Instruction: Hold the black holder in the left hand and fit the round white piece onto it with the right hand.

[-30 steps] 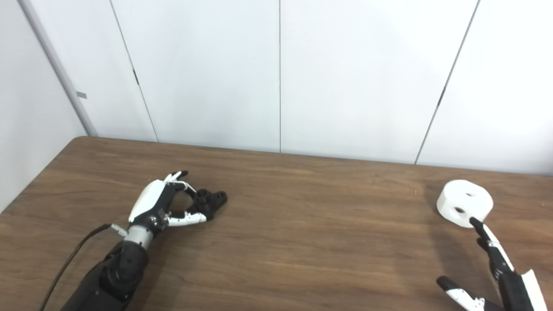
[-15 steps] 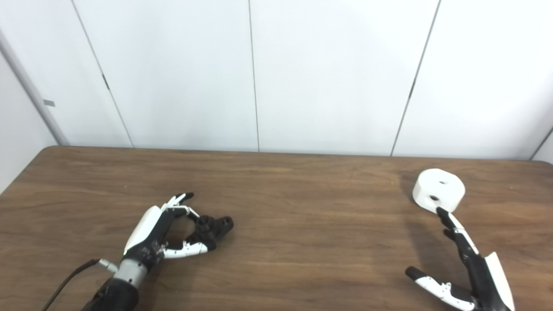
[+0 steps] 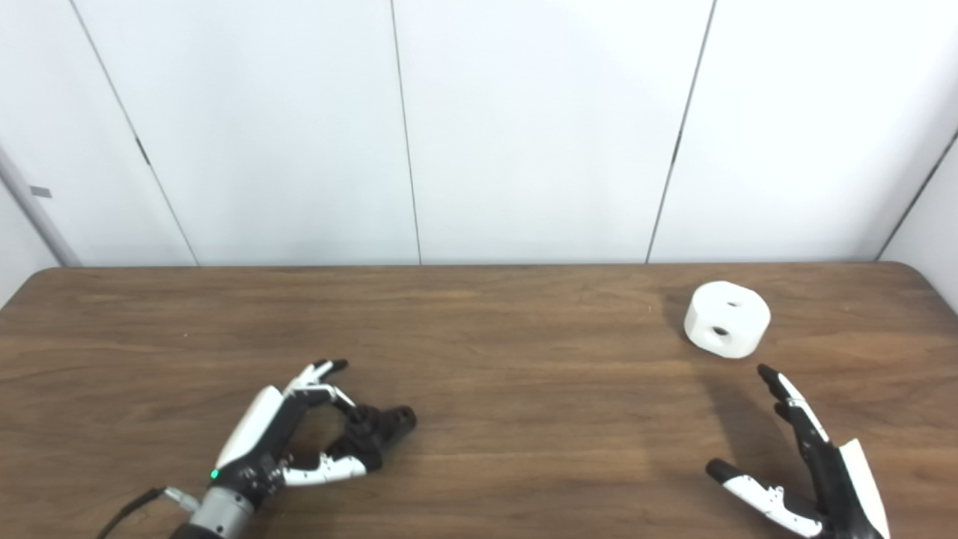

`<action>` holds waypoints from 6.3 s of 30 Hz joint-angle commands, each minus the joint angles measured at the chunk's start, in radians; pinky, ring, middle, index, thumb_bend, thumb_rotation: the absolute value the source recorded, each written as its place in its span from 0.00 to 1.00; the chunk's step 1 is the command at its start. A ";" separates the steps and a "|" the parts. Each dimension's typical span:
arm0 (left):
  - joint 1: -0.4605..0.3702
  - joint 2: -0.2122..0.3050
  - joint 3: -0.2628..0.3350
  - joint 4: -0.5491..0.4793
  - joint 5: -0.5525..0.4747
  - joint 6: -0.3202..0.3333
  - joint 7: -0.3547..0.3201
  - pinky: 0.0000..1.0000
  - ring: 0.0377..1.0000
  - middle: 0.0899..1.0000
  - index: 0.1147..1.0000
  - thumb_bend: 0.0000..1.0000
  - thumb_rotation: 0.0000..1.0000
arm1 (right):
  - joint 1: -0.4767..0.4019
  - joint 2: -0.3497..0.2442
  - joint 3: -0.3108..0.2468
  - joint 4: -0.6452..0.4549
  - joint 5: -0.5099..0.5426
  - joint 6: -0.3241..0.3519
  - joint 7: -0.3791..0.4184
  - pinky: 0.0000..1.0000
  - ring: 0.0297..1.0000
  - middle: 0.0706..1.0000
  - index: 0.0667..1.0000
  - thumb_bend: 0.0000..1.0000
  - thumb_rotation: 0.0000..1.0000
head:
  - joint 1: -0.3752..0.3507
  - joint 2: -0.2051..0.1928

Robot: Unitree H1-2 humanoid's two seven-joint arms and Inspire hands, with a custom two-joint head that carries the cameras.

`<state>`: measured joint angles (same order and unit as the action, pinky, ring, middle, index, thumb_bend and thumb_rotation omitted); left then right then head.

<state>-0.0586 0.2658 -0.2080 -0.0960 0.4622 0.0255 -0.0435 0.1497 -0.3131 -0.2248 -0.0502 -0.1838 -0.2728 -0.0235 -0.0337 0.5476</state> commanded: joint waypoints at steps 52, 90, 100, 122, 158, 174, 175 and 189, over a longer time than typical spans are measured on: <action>-0.027 0.086 -0.017 0.078 0.066 -0.159 -0.080 1.00 1.00 0.89 0.41 0.52 0.04 | -0.471 -0.320 0.164 0.028 -0.349 0.604 0.100 0.88 0.96 0.97 0.91 1.00 0.63 | -0.380 -0.036; -0.026 0.047 -0.019 0.055 0.079 -0.124 -0.089 1.00 1.00 0.90 0.41 0.52 0.04 | -0.634 -0.376 0.301 0.152 -0.393 0.597 0.230 0.90 0.94 0.97 0.85 1.00 0.50 | -0.315 -0.025; -0.024 0.049 -0.020 0.052 0.079 -0.122 -0.092 1.00 1.00 0.90 0.42 0.52 0.04 | -0.646 -0.391 0.315 0.205 -0.397 0.614 0.281 0.92 0.95 0.96 0.87 1.00 0.46 | -0.316 -0.022; -0.020 0.050 -0.017 0.045 0.072 -0.122 -0.094 1.00 1.00 0.90 0.41 0.52 0.04 | -0.676 -0.396 0.345 0.364 -0.390 0.553 0.260 0.80 0.89 0.90 0.85 1.00 0.51 | -0.308 -0.019; -0.019 0.040 -0.024 0.053 0.085 -0.128 -0.076 1.00 1.00 0.90 0.41 0.52 0.04 | -0.660 -0.351 0.357 0.267 -0.396 0.566 0.190 0.53 0.63 0.67 0.71 0.97 0.39 | -0.280 -0.015; -0.015 0.038 -0.023 0.050 0.088 -0.125 -0.080 1.00 1.00 0.90 0.41 0.52 0.04 | -0.658 -0.333 0.345 0.378 -0.387 0.379 0.040 0.46 0.49 0.47 0.42 0.53 0.00 | -0.279 -0.011; -0.015 0.039 -0.023 0.051 0.088 -0.126 -0.080 1.00 1.00 0.90 0.41 0.52 0.04 | -0.659 -0.333 0.345 0.377 -0.388 0.381 0.041 0.46 0.49 0.47 0.42 0.53 0.00 | -0.279 -0.011; -0.020 0.031 -0.025 0.059 0.089 -0.130 -0.075 1.00 1.00 0.89 0.41 0.52 0.04 | -0.655 -0.341 0.340 0.367 -0.374 0.374 0.068 0.51 0.55 0.46 0.43 0.53 0.00 | -0.261 -0.008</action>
<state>-0.0808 0.2971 -0.2280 -0.0426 0.5468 -0.1139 -0.1156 -0.4755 -0.6301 0.1298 0.3463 -0.5623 0.1113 0.0417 -0.2961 0.5384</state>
